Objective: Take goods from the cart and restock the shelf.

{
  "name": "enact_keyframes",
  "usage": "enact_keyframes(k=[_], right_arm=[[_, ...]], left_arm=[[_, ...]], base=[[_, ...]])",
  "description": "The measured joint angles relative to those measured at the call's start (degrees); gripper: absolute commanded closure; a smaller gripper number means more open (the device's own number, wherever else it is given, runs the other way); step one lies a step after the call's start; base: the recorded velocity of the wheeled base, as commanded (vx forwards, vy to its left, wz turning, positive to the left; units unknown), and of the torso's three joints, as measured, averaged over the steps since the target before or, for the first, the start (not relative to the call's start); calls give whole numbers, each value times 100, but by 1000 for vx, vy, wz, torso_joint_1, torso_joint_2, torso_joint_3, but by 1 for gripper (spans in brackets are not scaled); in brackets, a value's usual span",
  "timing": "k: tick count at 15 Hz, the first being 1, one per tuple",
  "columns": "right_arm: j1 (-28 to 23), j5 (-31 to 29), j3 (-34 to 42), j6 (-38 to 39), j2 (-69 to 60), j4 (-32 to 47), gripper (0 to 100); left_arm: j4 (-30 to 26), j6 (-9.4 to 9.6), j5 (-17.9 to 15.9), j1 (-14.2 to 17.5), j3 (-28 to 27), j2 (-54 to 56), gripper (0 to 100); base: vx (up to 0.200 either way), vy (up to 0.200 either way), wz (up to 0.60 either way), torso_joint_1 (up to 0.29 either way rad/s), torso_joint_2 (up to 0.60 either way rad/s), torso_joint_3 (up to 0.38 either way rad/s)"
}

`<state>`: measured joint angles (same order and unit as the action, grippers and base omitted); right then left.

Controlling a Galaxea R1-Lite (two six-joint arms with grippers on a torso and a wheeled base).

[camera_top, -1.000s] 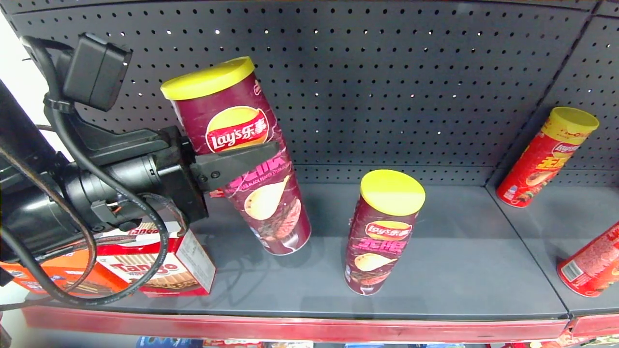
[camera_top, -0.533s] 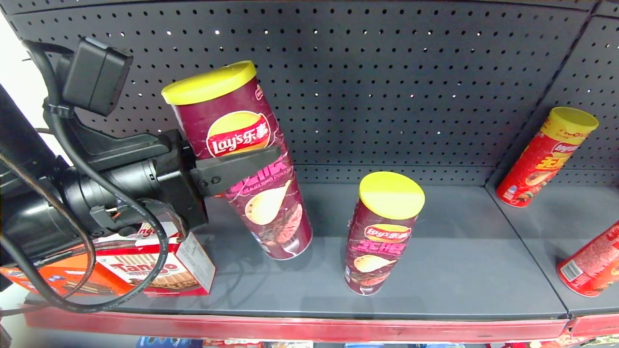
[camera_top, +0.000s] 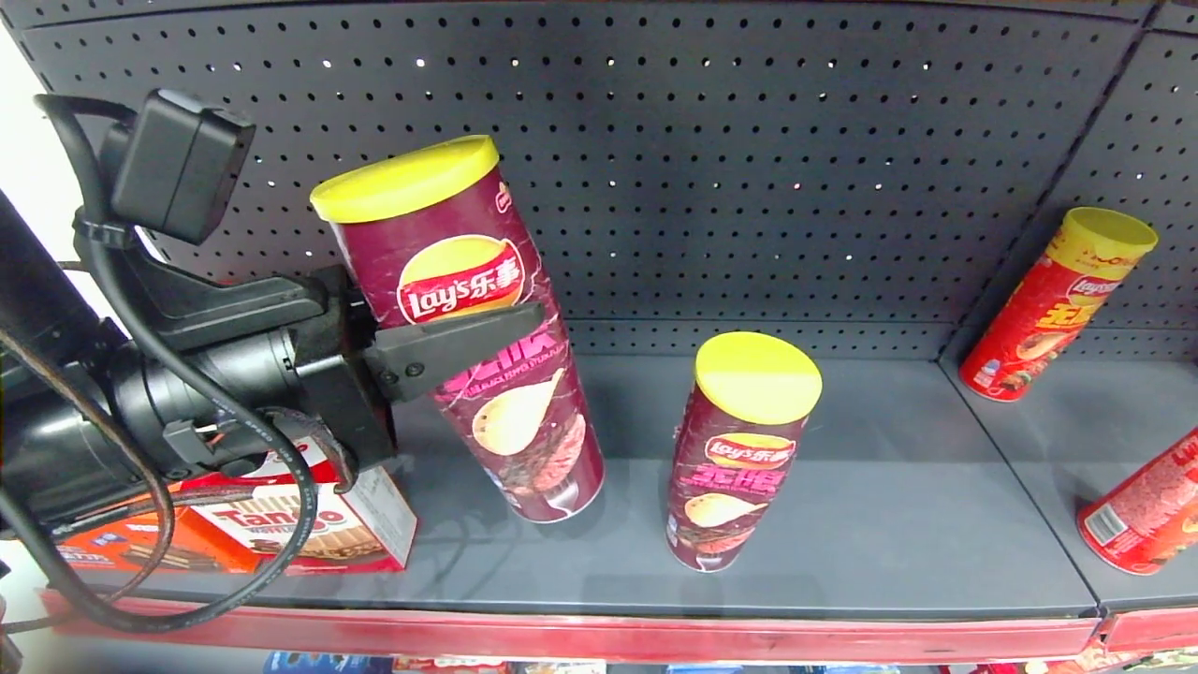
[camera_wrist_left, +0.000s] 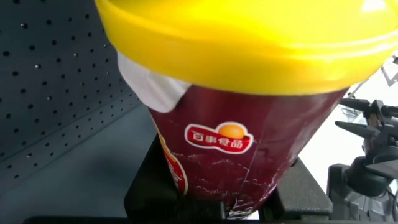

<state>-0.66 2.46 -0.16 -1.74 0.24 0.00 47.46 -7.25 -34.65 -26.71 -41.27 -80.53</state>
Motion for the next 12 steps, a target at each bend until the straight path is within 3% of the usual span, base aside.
enact_keyframes(k=[6,8,10,12], right_arm=[[-2,-105,16,132,-35,10,0],[-5,-102,16,132,-35,11,0],[-5,-107,16,132,-35,10,0],[-5,-107,16,134,-35,10,0]], left_arm=[[-24,66,0,61,-148,-166,100],[-112,321,2,106,-360,-393,100],[-397,801,11,271,-680,-666,100],[-778,1036,2,402,-1204,-929,100]], base=[[0,0,0,0,0,0],[0,0,0,0,0,0],[0,0,0,0,0,0],[0,0,0,0,0,0]])
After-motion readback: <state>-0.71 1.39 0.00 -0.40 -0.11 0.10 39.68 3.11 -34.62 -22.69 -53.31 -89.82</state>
